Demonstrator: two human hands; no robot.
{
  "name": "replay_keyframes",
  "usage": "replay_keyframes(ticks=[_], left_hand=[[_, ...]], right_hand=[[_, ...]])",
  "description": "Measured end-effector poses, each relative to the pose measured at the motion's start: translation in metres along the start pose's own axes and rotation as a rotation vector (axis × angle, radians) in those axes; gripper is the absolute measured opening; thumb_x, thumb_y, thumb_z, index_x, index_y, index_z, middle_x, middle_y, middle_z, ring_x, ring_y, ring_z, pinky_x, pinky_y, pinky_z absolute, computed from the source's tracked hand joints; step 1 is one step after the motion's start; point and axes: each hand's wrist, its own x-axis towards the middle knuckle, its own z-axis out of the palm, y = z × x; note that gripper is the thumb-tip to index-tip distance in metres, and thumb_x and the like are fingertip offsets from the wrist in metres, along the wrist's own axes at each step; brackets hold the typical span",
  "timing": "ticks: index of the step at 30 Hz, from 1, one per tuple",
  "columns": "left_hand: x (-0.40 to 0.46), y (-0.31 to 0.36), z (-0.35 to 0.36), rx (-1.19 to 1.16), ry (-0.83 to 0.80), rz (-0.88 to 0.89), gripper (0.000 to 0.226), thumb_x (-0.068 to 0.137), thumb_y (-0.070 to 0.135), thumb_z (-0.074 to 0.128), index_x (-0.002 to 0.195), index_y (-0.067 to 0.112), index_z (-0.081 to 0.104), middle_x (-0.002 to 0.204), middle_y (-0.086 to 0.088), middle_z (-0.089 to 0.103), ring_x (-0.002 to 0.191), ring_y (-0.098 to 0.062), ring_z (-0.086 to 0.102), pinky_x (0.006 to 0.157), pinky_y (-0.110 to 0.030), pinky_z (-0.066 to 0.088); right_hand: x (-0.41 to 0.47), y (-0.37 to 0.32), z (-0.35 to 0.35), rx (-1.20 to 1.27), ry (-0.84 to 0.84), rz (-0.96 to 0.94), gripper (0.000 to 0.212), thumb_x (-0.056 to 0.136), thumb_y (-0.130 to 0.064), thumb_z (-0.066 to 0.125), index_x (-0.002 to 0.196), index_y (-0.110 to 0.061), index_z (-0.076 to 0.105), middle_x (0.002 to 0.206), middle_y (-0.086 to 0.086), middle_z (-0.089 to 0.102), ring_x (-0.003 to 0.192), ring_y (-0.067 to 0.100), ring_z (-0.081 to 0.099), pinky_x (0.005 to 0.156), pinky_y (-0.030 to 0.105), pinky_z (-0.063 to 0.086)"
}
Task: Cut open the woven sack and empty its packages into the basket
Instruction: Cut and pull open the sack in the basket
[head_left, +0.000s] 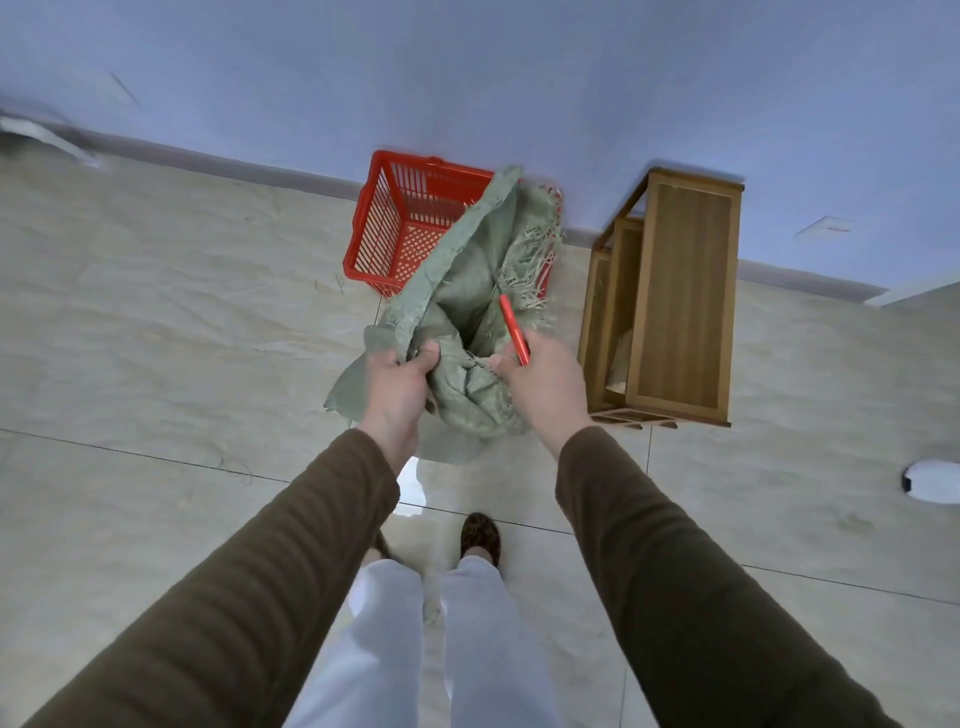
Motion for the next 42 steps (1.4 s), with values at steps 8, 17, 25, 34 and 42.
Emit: replay_keyframes(ticks=[8, 17, 25, 34, 42], left_hand=[[-0.011, -0.004, -0.009, 0.636, 0.211, 0.456, 0.037, 0.088, 0.018, 0.072, 0.121, 0.009, 0.058, 0.134, -0.015, 0.054, 0.126, -0.033, 0.053, 0.108, -0.045, 0.046], [-0.004, 0.026, 0.001, 1.65, -0.209, 0.87, 0.03, 0.087, 0.04, 0.062, 0.115, 0.034, 0.073, 0.106, 0.01, 0.073, 0.109, -0.025, 0.051, 0.089, -0.042, 0.028], [-0.008, 0.053, 0.0, 0.965, -0.292, 0.411, 0.024, 0.096, 0.017, 0.07, 0.072, 0.021, 0.071, 0.075, -0.005, 0.071, 0.076, -0.023, 0.065, 0.071, -0.029, 0.047], [-0.012, 0.035, 0.006, 1.468, 0.213, 0.775, 0.087, 0.067, 0.051, 0.088, 0.136, 0.017, 0.048, 0.142, -0.013, 0.053, 0.13, -0.038, 0.051, 0.102, -0.052, 0.042], [0.024, 0.012, 0.025, 0.423, -0.097, -0.08, 0.078, 0.08, -0.002, 0.084, 0.147, 0.002, 0.045, 0.139, -0.021, 0.062, 0.123, -0.036, 0.063, 0.103, -0.048, 0.055]], right_hand=[[-0.019, 0.008, 0.002, 0.055, 0.018, -0.062, 0.016, 0.098, -0.03, 0.069, 0.088, -0.02, 0.062, 0.074, -0.009, 0.056, 0.066, 0.01, 0.053, 0.062, 0.03, 0.037], [-0.024, 0.001, -0.011, -0.061, -0.015, -0.17, 0.031, 0.089, -0.038, 0.076, 0.085, -0.014, 0.058, 0.073, -0.004, 0.057, 0.069, 0.02, 0.056, 0.063, 0.039, 0.041], [0.018, -0.006, -0.083, -0.379, 0.206, -0.272, 0.018, 0.092, -0.026, 0.074, 0.095, -0.02, 0.057, 0.09, 0.002, 0.061, 0.082, 0.025, 0.061, 0.07, 0.036, 0.045], [-0.026, 0.01, -0.06, 0.067, -0.275, -0.01, 0.029, 0.087, -0.036, 0.08, 0.078, -0.024, 0.056, 0.066, -0.009, 0.051, 0.047, -0.002, 0.049, 0.058, 0.024, 0.044], [-0.048, 0.02, -0.068, -0.197, -0.029, 0.021, 0.037, 0.087, -0.049, 0.078, 0.117, -0.031, 0.066, 0.105, -0.007, 0.057, 0.083, 0.01, 0.061, 0.077, 0.027, 0.054]])
